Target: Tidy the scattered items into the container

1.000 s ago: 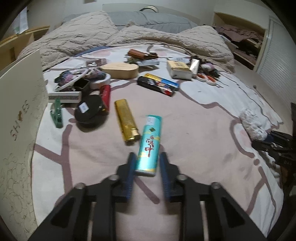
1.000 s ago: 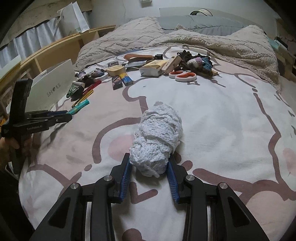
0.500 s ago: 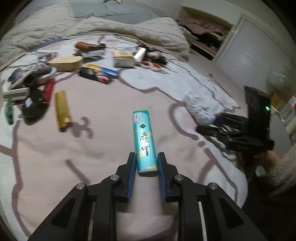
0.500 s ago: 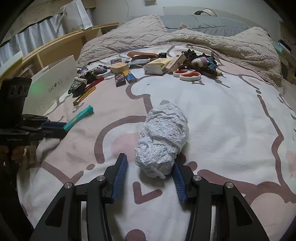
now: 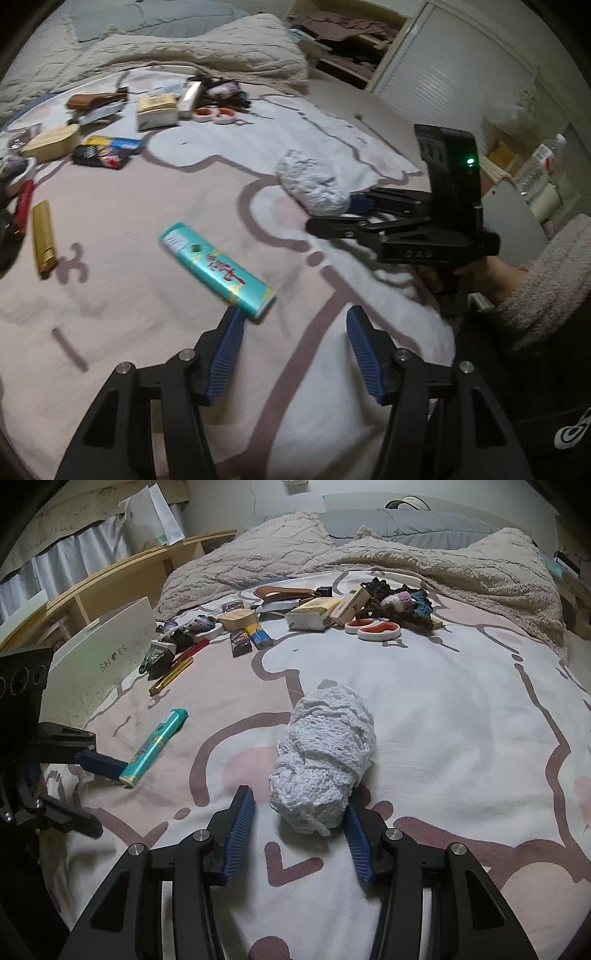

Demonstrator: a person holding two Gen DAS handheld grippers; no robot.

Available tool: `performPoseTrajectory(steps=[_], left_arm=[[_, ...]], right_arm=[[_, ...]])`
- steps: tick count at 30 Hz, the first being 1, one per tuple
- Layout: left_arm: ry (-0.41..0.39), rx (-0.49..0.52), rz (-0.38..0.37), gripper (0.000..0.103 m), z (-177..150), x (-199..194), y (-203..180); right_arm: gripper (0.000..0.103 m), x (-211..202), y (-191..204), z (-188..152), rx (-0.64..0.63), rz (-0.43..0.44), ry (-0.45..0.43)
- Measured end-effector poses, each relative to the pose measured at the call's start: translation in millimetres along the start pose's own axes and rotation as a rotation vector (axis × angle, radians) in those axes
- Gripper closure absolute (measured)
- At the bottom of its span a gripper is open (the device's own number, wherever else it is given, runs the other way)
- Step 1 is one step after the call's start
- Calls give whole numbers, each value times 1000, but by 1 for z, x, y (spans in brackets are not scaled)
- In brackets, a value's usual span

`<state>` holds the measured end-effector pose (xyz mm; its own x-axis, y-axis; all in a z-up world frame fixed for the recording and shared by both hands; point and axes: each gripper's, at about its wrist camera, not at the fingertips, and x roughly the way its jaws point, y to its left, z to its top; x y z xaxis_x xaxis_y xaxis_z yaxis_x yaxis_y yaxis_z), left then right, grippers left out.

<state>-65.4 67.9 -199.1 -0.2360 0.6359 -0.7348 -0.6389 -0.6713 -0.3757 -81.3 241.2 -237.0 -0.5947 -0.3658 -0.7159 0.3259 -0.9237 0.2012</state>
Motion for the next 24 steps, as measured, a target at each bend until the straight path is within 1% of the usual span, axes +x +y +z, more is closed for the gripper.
performPoseTrajectory(steps=[1, 5, 7, 8, 9, 12, 14, 16, 17, 18, 19, 20, 21, 24], left_arm=[[1, 7, -11, 45, 1, 1, -2], [9, 20, -42, 45, 5, 6, -9], [15, 29, -53, 44, 7, 11, -13], [19, 31, -56, 42, 8, 13, -14], [24, 33, -61, 39, 9, 16, -15], [27, 45, -81, 37, 11, 19, -20], [31, 56, -75, 37, 11, 19, -22], [31, 70, -32, 36, 11, 17, -24], [29, 72, 10, 32, 10, 14, -23], [26, 70, 59, 24, 10, 11, -22], [17, 69, 106, 20, 11, 8, -20], [5, 68, 140, 13, 11, 6, -19], [-10, 67, 171, 9, 12, 3, -16], [-16, 71, 239, 6, 16, 5, -10]], right_arm=[[56, -1, 0, -1, -1, -7, -6], [56, -2, 2, -2, -5, -18, -18], [62, -3, 0, -2, 5, -26, -26], [63, -3, -1, -2, 13, -26, -30], [66, -4, -3, -3, 24, -26, -34], [67, -4, -7, -2, 47, -10, -40], [67, -4, -6, -3, 44, -13, -42], [67, -4, -6, -3, 42, -15, -42], [67, -4, -6, -3, 44, -14, -42], [68, -4, -5, -3, 46, -13, -42], [68, -4, -5, -3, 46, -14, -42], [68, -4, -5, -3, 46, -14, -43], [69, -4, -4, -3, 45, -15, -43], [69, -4, -5, -3, 48, -10, -42]])
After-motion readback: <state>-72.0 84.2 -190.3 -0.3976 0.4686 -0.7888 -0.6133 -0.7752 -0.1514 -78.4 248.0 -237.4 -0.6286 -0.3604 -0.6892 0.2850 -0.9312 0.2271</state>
